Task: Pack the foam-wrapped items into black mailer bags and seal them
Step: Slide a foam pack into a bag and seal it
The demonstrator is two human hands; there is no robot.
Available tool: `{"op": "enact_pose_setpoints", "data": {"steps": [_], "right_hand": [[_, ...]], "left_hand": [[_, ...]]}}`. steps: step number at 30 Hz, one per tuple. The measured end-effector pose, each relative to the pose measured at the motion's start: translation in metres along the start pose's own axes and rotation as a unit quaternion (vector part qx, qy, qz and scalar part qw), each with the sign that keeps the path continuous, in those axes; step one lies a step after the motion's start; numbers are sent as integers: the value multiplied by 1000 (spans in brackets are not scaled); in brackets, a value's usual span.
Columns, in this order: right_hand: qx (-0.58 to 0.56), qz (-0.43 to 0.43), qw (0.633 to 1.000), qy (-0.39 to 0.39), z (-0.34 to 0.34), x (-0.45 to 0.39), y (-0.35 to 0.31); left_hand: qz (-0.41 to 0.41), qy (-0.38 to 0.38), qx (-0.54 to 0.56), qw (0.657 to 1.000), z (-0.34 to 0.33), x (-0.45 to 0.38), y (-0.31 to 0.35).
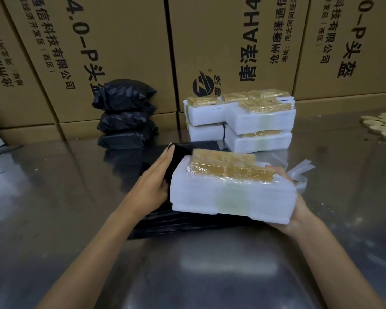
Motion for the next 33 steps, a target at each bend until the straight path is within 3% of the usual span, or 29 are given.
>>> {"op": "enact_pose_setpoints", "data": {"steps": [9, 13, 19, 22, 25, 27, 29, 31, 33], "right_hand": [[-18, 48, 998, 34, 2, 2, 8], [-16, 52, 996, 65, -15, 0, 21], [-27, 53, 993, 98, -44, -3, 56], [-12, 55, 996, 76, -48, -3, 64], [28, 73, 995, 58, -51, 1, 65], [64, 94, 992, 58, -56, 4, 64], [104, 121, 986, 54, -63, 9, 64], [129, 143, 980, 54, -67, 12, 64], [143, 156, 976, 47, -71, 15, 63]], "left_hand": [[22, 8, 39, 999, -15, 10, 19], [50, 47, 26, 997, -19, 16, 34], [19, 47, 25, 998, -43, 25, 74], [85, 163, 38, 982, -11, 32, 64], [88, 278, 17, 957, 35, 18, 65], [71, 235, -3, 969, 45, -19, 71], [77, 113, -29, 990, 36, -65, 76], [113, 3, -38, 993, 24, -101, 76], [168, -51, -29, 984, 15, -119, 73]]}}
Point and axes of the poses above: each hand's wrist, its own x-axis away from the middle knuckle, its own z-axis out of the back of the hand, y = z × x, the point moved 7 cm from there along -x, towards the middle knuckle, and after that the axes turned 5 degrees about -x, right-handed, at the moved point
